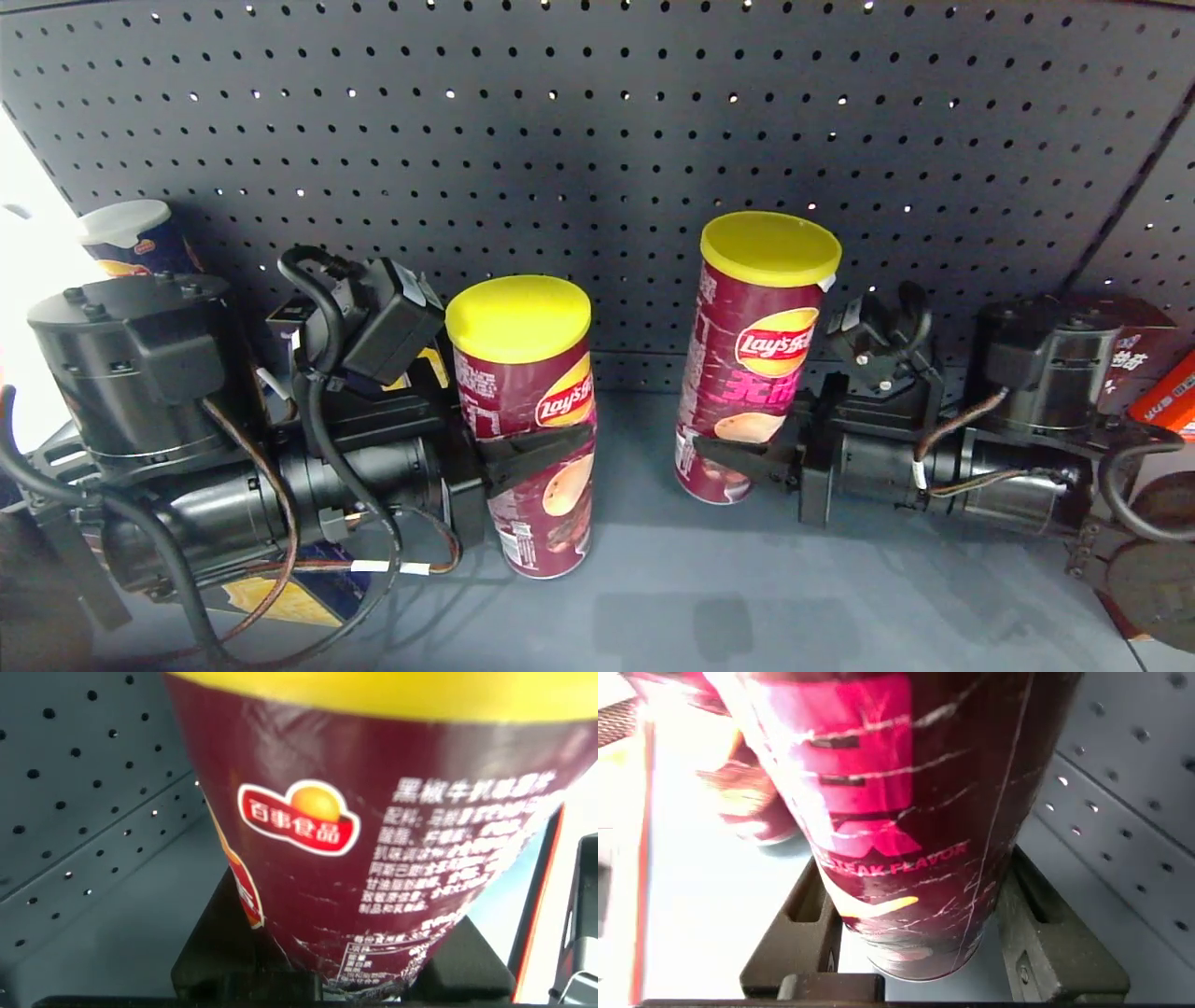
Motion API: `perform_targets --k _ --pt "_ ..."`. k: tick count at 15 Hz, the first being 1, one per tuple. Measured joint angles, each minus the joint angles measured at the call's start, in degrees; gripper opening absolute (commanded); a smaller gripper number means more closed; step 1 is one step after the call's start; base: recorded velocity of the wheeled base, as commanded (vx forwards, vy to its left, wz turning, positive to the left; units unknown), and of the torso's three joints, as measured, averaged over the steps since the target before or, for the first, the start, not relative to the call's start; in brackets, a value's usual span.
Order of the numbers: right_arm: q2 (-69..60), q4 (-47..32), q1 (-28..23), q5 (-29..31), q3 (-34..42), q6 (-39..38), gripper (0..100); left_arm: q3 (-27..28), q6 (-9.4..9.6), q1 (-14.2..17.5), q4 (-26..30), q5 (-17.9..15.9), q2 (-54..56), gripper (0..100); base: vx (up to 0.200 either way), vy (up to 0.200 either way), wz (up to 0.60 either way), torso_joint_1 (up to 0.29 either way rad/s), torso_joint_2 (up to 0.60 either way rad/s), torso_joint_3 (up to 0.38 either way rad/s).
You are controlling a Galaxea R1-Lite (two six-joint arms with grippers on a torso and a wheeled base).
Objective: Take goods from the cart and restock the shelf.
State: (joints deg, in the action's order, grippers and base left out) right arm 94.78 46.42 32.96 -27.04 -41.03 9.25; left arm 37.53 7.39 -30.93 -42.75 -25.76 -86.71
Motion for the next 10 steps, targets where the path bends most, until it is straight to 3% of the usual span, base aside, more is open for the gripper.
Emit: perform_targets --k 4,10 --pt "-4.21 8.24 3.19 2.35 9.06 -0.99 0 0.67 0.07 -0.73 -0.27 1.62 0.28 0 0.000 0.000 0.00 0.000 0.00 0.000" --pt "-5.49 19.10 5.67 3.78 20.66 -3.01 0 1.13 0.18 -2.86 -0.02 6.96 0.63 0 0.000 0.000 0.00 0.000 0.00 0.000"
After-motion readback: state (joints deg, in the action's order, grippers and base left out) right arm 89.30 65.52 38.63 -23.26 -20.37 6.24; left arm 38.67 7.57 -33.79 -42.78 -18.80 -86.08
